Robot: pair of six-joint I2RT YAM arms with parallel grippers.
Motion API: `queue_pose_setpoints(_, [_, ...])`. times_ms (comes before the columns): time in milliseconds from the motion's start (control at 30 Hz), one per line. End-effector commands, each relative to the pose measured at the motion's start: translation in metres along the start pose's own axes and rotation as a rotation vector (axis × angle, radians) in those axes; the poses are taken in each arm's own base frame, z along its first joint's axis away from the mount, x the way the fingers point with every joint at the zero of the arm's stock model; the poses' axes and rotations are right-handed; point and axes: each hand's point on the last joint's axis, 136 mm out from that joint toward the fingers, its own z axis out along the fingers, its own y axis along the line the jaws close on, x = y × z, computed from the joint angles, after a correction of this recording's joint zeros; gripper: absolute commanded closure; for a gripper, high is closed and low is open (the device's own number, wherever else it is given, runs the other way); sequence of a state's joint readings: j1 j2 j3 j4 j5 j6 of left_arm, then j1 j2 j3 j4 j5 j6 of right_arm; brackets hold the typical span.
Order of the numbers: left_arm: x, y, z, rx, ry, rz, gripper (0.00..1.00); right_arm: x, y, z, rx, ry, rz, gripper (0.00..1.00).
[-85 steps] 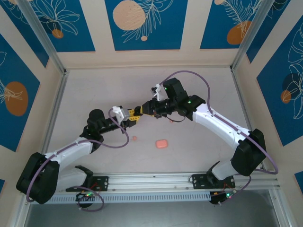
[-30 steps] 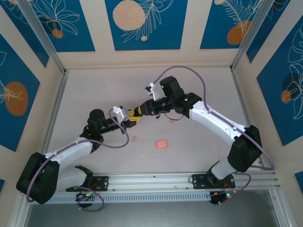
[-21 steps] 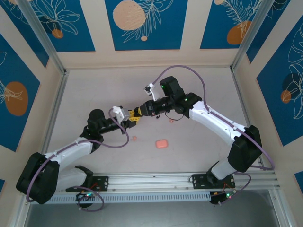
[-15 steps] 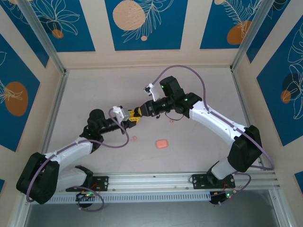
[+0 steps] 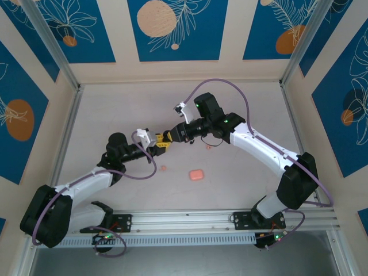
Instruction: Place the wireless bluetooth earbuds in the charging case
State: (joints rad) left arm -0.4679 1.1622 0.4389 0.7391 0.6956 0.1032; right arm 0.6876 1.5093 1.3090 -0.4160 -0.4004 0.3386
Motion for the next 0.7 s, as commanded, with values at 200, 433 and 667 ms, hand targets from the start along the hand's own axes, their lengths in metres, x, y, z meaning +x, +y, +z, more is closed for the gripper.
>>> queue_pose_setpoints(200, [-0.0195, -0.0105, 0.0042, 0.066, -0.06, 0.039, 0.98, 0.0094, 0.0275, 0.0085, -0.126, 0.033, -0.057, 0.75])
queue_pose_setpoints(433, [-0.0197, -0.0105, 0.0038, 0.064, -0.061, 0.041, 0.97, 0.0088, 0.0303, 0.0101, -0.154, 0.031, -0.063, 0.74])
queue_pose_setpoints(667, [-0.0209, -0.0106, 0.0033, 0.063, -0.062, 0.043, 0.98, 0.01, 0.0267, 0.0104, -0.135, 0.034, -0.058, 0.71])
